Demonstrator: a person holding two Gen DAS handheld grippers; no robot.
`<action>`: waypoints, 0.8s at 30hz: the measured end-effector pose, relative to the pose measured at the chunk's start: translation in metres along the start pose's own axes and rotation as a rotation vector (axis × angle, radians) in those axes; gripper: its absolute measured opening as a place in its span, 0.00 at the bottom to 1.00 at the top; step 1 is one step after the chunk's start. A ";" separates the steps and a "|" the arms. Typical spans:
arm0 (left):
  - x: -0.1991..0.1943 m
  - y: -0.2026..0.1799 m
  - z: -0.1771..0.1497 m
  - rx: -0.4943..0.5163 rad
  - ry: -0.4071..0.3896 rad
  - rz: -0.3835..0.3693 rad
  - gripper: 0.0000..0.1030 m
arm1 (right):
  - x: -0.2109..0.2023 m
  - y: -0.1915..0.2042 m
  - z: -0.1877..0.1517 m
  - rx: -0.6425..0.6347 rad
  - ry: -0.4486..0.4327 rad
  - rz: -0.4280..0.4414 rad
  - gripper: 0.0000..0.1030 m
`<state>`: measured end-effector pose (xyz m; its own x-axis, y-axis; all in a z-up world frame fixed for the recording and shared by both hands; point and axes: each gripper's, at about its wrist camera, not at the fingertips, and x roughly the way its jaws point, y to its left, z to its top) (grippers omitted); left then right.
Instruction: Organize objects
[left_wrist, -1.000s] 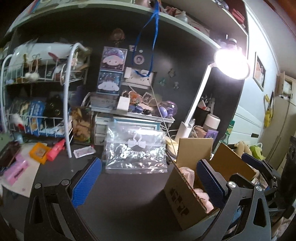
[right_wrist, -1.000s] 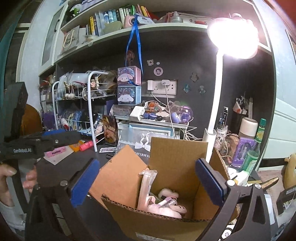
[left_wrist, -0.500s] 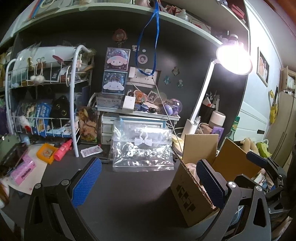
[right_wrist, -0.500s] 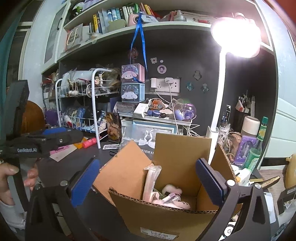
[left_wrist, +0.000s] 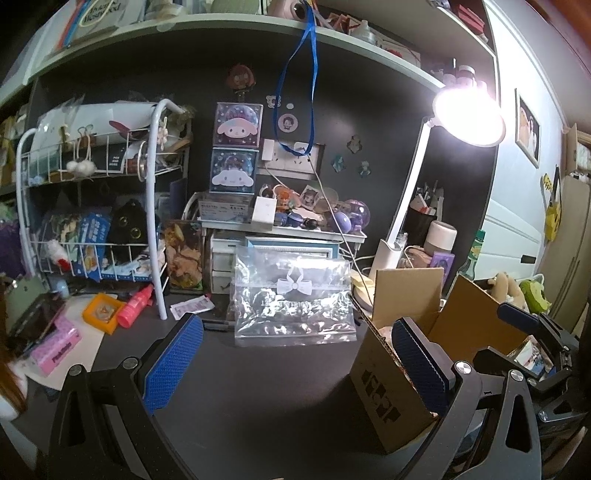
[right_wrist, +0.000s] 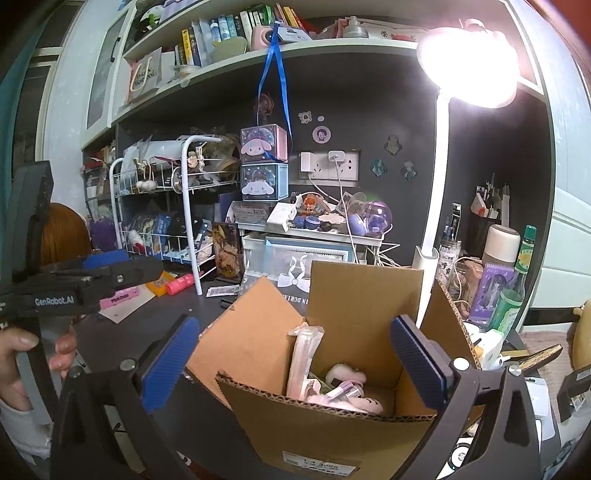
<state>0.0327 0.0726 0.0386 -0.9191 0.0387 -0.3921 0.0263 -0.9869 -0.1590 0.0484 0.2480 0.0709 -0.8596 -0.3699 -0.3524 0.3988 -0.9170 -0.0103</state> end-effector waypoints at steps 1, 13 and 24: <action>0.000 0.000 0.000 0.000 -0.001 0.002 1.00 | 0.000 0.000 0.000 0.001 0.001 0.002 1.00; 0.001 -0.002 0.000 0.017 -0.007 0.016 1.00 | 0.000 0.001 -0.004 0.004 0.006 -0.008 1.00; 0.004 -0.003 0.000 0.028 -0.006 0.023 1.00 | 0.000 0.002 -0.004 0.002 0.008 -0.008 1.00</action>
<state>0.0290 0.0756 0.0372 -0.9208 0.0151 -0.3898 0.0364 -0.9915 -0.1245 0.0502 0.2465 0.0673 -0.8603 -0.3610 -0.3598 0.3908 -0.9204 -0.0111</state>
